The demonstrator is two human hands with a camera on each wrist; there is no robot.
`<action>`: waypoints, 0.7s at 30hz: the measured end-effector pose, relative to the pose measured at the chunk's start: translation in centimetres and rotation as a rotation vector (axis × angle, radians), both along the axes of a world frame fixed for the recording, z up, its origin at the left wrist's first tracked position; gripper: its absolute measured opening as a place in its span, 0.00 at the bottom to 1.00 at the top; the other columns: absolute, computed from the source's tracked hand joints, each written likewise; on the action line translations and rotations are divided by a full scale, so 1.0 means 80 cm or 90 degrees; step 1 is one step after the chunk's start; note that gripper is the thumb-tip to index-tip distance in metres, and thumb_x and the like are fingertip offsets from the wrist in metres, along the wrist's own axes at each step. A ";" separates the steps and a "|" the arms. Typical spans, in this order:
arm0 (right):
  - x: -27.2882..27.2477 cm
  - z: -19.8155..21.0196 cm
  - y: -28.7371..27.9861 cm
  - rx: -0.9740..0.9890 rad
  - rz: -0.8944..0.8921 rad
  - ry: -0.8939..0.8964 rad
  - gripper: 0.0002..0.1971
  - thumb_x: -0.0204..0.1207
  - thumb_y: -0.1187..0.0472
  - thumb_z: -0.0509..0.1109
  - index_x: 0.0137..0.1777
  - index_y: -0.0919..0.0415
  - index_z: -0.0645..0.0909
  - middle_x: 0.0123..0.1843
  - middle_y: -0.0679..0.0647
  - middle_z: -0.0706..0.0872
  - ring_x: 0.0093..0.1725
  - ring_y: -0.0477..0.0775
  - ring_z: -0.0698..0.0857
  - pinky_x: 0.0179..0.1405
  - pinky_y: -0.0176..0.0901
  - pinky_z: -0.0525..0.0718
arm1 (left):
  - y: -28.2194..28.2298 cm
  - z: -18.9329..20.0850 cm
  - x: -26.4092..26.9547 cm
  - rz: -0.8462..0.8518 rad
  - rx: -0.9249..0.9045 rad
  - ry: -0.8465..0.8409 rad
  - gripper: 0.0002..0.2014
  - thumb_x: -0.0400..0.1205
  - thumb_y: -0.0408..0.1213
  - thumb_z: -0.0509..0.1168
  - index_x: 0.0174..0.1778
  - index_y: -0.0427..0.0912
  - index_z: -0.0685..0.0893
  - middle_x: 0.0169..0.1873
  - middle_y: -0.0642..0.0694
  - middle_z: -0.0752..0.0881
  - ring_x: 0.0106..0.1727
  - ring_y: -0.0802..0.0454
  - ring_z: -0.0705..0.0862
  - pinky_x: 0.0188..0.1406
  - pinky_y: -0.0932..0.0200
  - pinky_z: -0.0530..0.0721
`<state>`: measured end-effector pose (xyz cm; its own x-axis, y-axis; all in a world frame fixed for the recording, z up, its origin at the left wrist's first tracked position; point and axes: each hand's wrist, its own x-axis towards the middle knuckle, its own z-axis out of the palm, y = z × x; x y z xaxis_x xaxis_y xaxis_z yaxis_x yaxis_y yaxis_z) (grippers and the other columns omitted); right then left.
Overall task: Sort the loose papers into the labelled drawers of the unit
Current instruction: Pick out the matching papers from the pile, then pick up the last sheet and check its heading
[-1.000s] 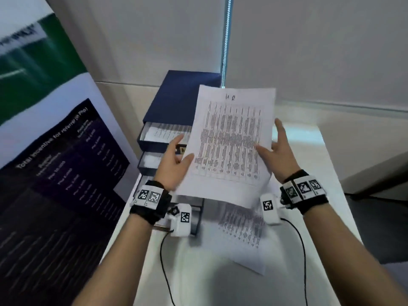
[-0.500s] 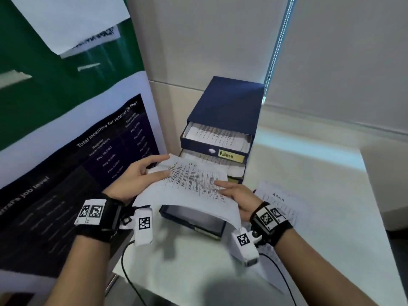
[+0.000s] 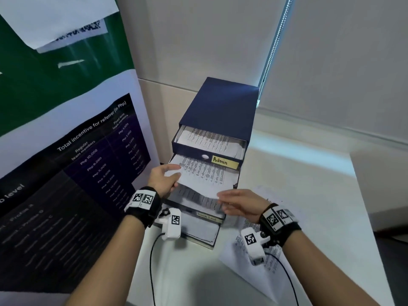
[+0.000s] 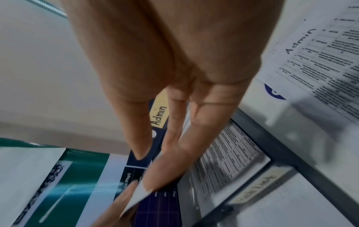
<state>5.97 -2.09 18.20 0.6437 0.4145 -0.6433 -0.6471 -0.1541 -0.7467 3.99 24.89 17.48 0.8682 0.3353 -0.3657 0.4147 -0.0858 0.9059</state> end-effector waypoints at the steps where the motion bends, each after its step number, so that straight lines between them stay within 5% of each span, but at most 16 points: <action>1: 0.005 -0.004 0.001 0.006 -0.033 -0.012 0.13 0.76 0.71 0.73 0.60 0.70 0.84 0.50 0.63 0.89 0.39 0.52 0.90 0.36 0.36 0.90 | -0.007 0.001 0.005 0.021 0.010 -0.011 0.12 0.84 0.28 0.68 0.63 0.40 0.85 0.27 0.44 0.83 0.18 0.56 0.77 0.19 0.65 0.78; 3: 0.023 -0.012 0.006 0.005 -0.115 -0.042 0.10 0.75 0.74 0.72 0.56 0.72 0.85 0.50 0.68 0.90 0.41 0.54 0.90 0.39 0.36 0.90 | -0.018 -0.003 0.015 0.043 0.104 -0.038 0.12 0.81 0.32 0.71 0.61 0.43 0.86 0.40 0.42 0.87 0.33 0.51 0.87 0.39 0.57 0.90; 5: 0.045 -0.017 0.014 0.024 -0.181 -0.045 0.08 0.75 0.75 0.71 0.54 0.73 0.86 0.51 0.70 0.89 0.42 0.55 0.91 0.40 0.35 0.90 | -0.027 -0.012 0.022 0.015 0.360 -0.045 0.14 0.78 0.38 0.75 0.59 0.48 0.86 0.61 0.41 0.79 0.56 0.43 0.84 0.65 0.49 0.83; 7: 0.062 -0.019 0.024 0.047 -0.216 -0.035 0.06 0.77 0.77 0.70 0.52 0.74 0.85 0.51 0.71 0.89 0.43 0.56 0.92 0.40 0.35 0.90 | -0.039 -0.019 0.029 -0.058 0.616 -0.090 0.11 0.79 0.46 0.72 0.58 0.53 0.88 0.68 0.42 0.74 0.68 0.42 0.75 0.72 0.43 0.74; 9: 0.071 -0.017 0.030 0.073 -0.203 -0.017 0.09 0.78 0.80 0.65 0.53 0.73 0.84 0.54 0.70 0.88 0.49 0.57 0.92 0.45 0.37 0.90 | -0.056 -0.022 0.040 -0.196 0.701 -0.122 0.12 0.84 0.52 0.63 0.57 0.56 0.89 0.69 0.47 0.80 0.73 0.45 0.74 0.76 0.39 0.64; 13: 0.066 -0.021 -0.002 0.165 -0.160 0.016 0.17 0.78 0.82 0.62 0.64 0.71 0.81 0.60 0.71 0.87 0.58 0.64 0.89 0.51 0.43 0.90 | -0.081 -0.046 0.056 -0.366 0.720 -0.010 0.26 0.89 0.54 0.48 0.47 0.48 0.90 0.51 0.49 0.90 0.56 0.47 0.85 0.76 0.42 0.58; 16: 0.054 -0.055 -0.073 0.084 -0.266 0.003 0.14 0.80 0.78 0.63 0.63 0.73 0.81 0.54 0.69 0.89 0.48 0.63 0.91 0.44 0.45 0.92 | -0.098 -0.037 0.065 -0.352 0.753 -0.036 0.23 0.89 0.52 0.51 0.48 0.48 0.90 0.49 0.48 0.90 0.51 0.47 0.86 0.70 0.46 0.65; 19: 0.037 -0.125 -0.166 -0.262 -0.318 0.012 0.19 0.79 0.67 0.71 0.68 0.72 0.79 0.50 0.67 0.86 0.39 0.62 0.86 0.39 0.51 0.91 | -0.143 -0.016 0.061 -0.378 0.572 -0.251 0.13 0.87 0.47 0.60 0.46 0.49 0.89 0.41 0.52 0.90 0.40 0.53 0.84 0.53 0.55 0.77; 21: 0.016 -0.165 -0.214 -0.573 -0.172 0.038 0.37 0.71 0.47 0.80 0.75 0.63 0.72 0.68 0.66 0.77 0.54 0.67 0.85 0.55 0.58 0.88 | -0.187 -0.007 0.048 -0.454 0.474 -0.395 0.13 0.86 0.47 0.61 0.43 0.48 0.88 0.35 0.54 0.88 0.36 0.57 0.80 0.46 0.60 0.75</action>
<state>7.28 -19.19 4.99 0.6012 -0.4130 -0.6840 -0.7782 -0.4969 -0.3840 7.79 9.95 16.88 0.9038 -0.3406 0.2591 -0.4278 -0.7050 0.5656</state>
